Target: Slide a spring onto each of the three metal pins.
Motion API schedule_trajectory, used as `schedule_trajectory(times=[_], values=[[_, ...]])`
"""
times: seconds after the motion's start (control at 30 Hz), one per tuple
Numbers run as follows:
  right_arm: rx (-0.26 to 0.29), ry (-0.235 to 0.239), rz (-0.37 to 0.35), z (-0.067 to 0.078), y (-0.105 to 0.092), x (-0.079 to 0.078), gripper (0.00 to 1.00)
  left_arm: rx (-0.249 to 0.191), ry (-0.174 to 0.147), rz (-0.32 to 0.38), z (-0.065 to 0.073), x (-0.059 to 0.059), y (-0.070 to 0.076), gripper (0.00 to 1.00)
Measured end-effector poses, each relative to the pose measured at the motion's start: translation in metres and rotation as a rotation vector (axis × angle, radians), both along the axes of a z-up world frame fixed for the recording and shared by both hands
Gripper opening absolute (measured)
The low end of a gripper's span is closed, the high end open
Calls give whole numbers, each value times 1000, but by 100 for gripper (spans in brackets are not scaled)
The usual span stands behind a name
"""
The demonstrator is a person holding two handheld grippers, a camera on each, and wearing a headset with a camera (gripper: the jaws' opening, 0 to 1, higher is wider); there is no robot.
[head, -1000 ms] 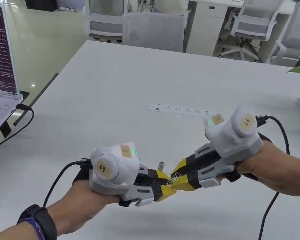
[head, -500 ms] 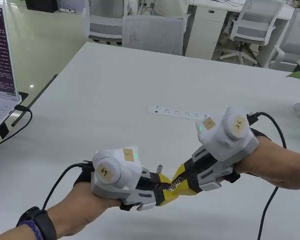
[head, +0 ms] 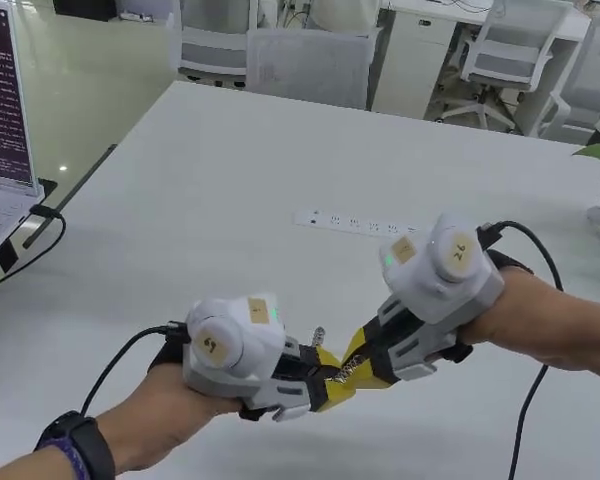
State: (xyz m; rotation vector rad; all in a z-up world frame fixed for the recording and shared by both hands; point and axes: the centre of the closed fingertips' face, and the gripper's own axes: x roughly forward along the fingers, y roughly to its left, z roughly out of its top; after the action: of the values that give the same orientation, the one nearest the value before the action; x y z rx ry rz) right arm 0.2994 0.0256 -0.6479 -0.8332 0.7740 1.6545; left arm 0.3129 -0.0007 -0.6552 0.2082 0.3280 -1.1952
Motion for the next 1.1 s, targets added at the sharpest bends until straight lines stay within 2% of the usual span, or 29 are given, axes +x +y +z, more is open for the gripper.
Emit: schedule_trajectory(times=[0.17, 0.37, 0.83, 1.1], values=[[-20, -8, 4, -4, -2, 0, 8, 7, 6, 5, -5, 0, -2, 3], [-27, -23, -22, -6, -10, 6, 8, 16, 29, 25, -9, 0, 5, 8], [-29, -24, -76, -12, -26, 15, 8, 38, 73, 101, -20, -3, 39, 21], [-46, -25, -101, -18, -33, 19, 8, 55, 110, 151, -29, -6, 60, 29]])
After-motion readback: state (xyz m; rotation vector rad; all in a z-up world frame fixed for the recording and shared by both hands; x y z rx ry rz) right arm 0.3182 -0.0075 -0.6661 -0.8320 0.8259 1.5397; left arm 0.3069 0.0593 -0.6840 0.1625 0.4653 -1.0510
